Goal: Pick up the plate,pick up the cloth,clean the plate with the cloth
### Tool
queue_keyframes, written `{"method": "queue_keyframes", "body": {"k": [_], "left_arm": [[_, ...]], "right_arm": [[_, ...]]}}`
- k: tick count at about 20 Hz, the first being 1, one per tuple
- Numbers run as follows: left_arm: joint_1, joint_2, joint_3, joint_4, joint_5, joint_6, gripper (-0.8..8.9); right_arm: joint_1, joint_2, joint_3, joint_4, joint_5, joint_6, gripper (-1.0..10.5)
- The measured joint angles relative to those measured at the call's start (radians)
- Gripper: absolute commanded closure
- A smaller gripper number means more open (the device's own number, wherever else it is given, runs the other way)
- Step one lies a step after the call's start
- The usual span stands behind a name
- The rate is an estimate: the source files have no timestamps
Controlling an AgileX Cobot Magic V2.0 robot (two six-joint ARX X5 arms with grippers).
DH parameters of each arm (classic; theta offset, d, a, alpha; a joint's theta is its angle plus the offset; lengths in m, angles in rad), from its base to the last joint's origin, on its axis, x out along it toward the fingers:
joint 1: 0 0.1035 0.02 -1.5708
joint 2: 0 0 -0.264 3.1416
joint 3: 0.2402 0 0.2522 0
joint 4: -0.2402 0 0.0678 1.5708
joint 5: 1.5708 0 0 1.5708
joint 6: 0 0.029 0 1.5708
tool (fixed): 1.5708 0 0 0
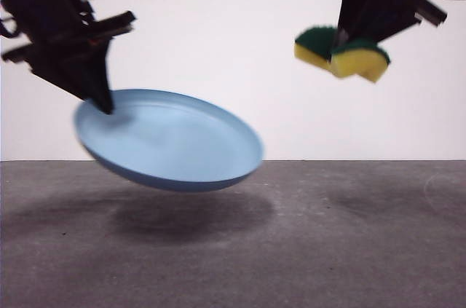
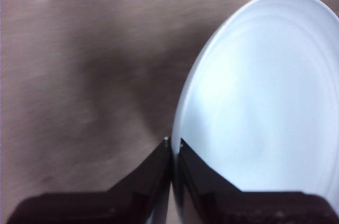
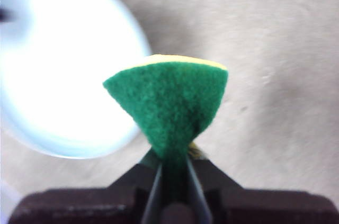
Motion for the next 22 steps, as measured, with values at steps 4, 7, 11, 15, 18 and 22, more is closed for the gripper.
{"method": "queue_keyframes", "body": {"k": [4, 7, 11, 15, 18, 22], "left_arm": [[-0.078, 0.005, 0.0, 0.066, 0.006, -0.035, 8.22], [-0.12, 0.005, 0.0, 0.068, 0.008, -0.053, 8.22], [-0.161, 0.005, 0.0, 0.068, 0.062, -0.071, 8.22], [-0.164, 0.005, 0.0, 0.068, 0.201, -0.107, 8.22], [-0.163, 0.005, 0.0, 0.065, 0.2, -0.124, 8.22], [-0.162, 0.007, -0.012, 0.096, 0.192, -0.144, 8.22]], "right_arm": [[0.086, -0.003, 0.0, -0.016, 0.002, 0.009, 9.6], [0.139, -0.002, 0.0, 0.043, 0.028, 0.021, 9.6], [0.159, 0.006, 0.0, 0.067, 0.113, 0.027, 9.6], [0.157, 0.071, 0.0, 0.126, 0.129, 0.034, 9.6], [0.181, 0.14, 0.0, 0.186, 0.13, 0.034, 9.6], [0.269, 0.224, 0.003, 0.226, 0.048, 0.045, 9.6]]}}
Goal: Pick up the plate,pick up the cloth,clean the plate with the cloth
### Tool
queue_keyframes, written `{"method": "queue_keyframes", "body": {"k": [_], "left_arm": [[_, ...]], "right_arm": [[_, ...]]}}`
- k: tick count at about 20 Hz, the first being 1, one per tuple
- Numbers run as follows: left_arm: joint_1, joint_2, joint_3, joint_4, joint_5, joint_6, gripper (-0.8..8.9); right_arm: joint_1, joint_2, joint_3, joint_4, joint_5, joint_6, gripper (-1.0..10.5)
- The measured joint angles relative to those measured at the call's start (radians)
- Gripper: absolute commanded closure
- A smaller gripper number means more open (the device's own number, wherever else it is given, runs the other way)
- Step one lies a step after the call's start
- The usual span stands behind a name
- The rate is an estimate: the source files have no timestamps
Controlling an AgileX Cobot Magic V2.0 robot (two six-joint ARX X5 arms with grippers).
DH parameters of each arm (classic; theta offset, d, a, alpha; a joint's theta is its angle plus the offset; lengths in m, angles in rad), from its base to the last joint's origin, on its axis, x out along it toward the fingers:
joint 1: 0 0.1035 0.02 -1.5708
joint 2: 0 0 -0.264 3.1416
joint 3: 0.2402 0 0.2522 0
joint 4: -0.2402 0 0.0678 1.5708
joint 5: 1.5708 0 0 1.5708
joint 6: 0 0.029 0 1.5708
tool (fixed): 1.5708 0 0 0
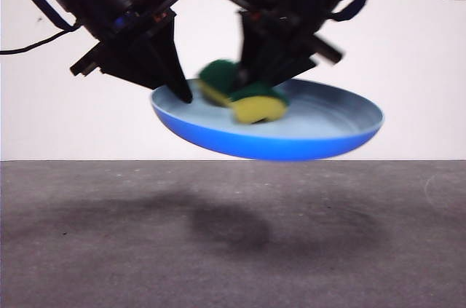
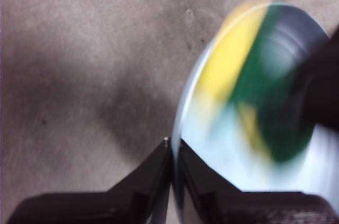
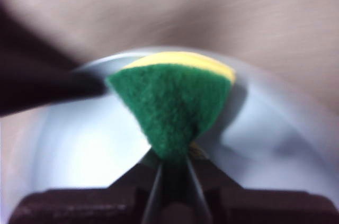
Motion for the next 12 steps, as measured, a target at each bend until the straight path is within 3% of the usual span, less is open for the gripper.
{"method": "queue_keyframes", "body": {"k": [6, 8, 12], "left_arm": [[0.014, 0.0, 0.0, 0.039, -0.028, -0.009, 8.22], [0.03, 0.0, 0.0, 0.028, -0.013, -0.009, 8.22], [0.059, 0.0, 0.0, -0.003, 0.041, -0.008, 8.22]], "right_arm": [[0.109, 0.018, 0.002, -0.155, -0.002, 0.011, 9.6], [0.111, 0.018, 0.006, -0.258, 0.084, -0.004, 9.6], [0.098, 0.018, 0.006, -0.346, 0.362, -0.016, 9.6]]}}
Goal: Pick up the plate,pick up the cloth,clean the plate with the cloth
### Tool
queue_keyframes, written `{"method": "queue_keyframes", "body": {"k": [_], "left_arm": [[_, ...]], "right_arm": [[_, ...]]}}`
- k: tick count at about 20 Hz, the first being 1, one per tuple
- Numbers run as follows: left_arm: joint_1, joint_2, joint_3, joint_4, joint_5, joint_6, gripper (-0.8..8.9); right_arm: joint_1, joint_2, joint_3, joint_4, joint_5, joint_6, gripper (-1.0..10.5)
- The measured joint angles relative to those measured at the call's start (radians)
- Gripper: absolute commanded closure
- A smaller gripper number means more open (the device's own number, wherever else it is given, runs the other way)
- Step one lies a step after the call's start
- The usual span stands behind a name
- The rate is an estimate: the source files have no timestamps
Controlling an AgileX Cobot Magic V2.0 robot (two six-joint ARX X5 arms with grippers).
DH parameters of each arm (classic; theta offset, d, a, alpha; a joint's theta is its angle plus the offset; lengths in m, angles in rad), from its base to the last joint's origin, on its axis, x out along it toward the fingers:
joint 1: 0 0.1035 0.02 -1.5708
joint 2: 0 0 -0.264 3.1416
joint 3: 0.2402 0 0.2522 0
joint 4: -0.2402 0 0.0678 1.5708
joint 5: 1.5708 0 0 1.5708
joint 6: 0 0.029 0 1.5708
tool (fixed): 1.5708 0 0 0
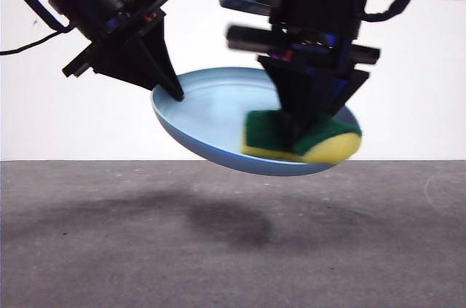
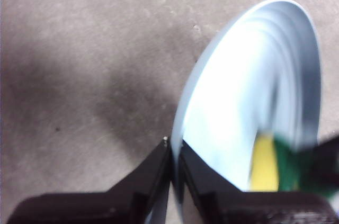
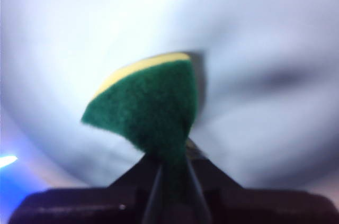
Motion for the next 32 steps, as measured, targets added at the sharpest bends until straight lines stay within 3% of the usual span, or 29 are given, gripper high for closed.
{"method": "queue_keyframes", "body": {"k": [3, 9, 14, 16, 21, 28, 30, 32], "left_arm": [[0.005, 0.0, 0.0, -0.049, 0.004, 0.01, 8.22], [0.006, 0.0, 0.0, -0.127, 0.019, 0.022, 8.22], [0.007, 0.0, 0.0, -0.14, 0.027, 0.027, 8.22], [0.006, 0.0, 0.0, -0.119, 0.039, 0.034, 8.22], [0.005, 0.0, 0.0, -0.026, 0.043, 0.02, 8.22], [0.024, 0.0, 0.0, 0.063, 0.05, -0.013, 8.22], [0.036, 0.0, 0.0, 0.058, 0.075, -0.013, 8.22], [0.059, 0.001, 0.0, 0.053, 0.133, -0.013, 8.22]], "right_arm": [[-0.062, 0.0, 0.0, 0.03, 0.113, 0.0, 9.6], [-0.109, 0.0, -0.001, 0.214, 0.108, -0.003, 9.6], [-0.112, 0.001, -0.002, 0.452, -0.202, 0.018, 9.6], [-0.098, 0.002, -0.002, 0.484, -0.278, 0.033, 9.6], [-0.067, 0.002, -0.002, 0.449, -0.353, 0.046, 9.6], [-0.008, 0.002, 0.0, 0.232, -0.359, 0.022, 9.6], [-0.003, 0.002, 0.001, 0.153, -0.324, 0.008, 9.6], [-0.002, 0.002, 0.007, 0.076, -0.201, 0.0, 9.6]]}}
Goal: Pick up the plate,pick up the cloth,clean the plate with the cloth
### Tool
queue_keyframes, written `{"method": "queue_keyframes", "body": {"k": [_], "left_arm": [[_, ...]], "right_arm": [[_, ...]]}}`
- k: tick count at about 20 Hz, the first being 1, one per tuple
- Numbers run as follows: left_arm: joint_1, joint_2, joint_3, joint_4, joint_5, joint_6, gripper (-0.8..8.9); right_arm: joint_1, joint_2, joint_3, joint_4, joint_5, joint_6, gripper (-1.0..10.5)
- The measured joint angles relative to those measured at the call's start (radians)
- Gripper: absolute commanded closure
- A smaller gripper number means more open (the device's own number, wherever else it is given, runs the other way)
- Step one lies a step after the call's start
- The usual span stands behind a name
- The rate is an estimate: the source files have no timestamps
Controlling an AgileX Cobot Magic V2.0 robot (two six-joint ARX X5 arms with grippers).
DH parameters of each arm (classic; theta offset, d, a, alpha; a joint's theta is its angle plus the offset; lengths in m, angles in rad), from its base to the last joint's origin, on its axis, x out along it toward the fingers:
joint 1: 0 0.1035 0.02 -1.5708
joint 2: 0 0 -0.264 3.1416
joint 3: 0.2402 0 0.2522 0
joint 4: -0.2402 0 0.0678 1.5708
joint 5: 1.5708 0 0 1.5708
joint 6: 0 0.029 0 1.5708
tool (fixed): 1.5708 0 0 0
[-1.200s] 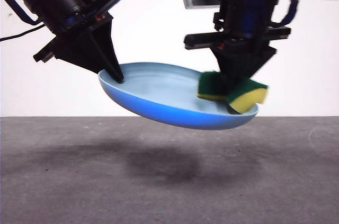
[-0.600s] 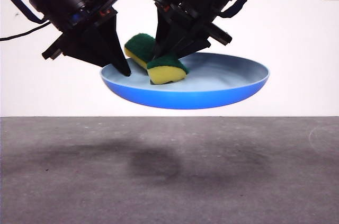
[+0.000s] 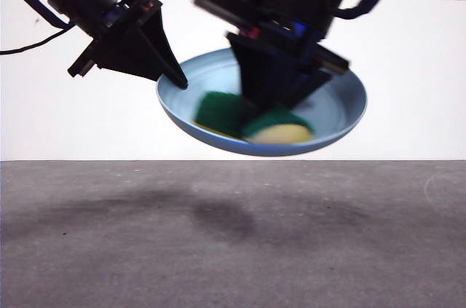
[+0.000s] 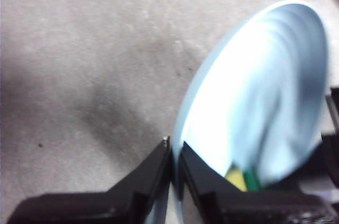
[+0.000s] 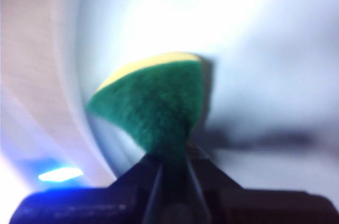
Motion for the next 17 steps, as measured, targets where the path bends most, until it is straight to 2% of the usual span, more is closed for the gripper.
{"method": "queue_keyframes", "body": {"k": [4, 7, 10, 12, 13, 17], "left_arm": [[0.037, 0.001, 0.0, -0.05, 0.075, 0.001, 8.22], [0.042, 0.001, 0.0, -0.114, 0.089, 0.009, 8.22], [0.042, 0.001, 0.0, -0.21, 0.088, 0.031, 8.22], [0.04, 0.001, 0.0, -0.241, 0.08, 0.038, 8.22], [0.038, 0.001, 0.0, -0.247, 0.074, 0.042, 8.22], [0.002, 0.001, 0.0, -0.237, 0.04, 0.052, 8.22]], "right_arm": [[-0.023, 0.0, 0.001, -0.063, 0.29, -0.008, 9.6], [-0.062, 0.0, 0.001, -0.045, 0.359, -0.007, 9.6], [-0.09, 0.0, -0.001, 0.066, 0.366, -0.007, 9.6], [-0.093, 0.0, -0.003, 0.148, 0.332, -0.008, 9.6], [-0.097, 0.0, -0.005, 0.192, 0.282, -0.006, 9.6], [-0.098, 0.0, -0.008, 0.347, -0.03, 0.032, 9.6]]}}
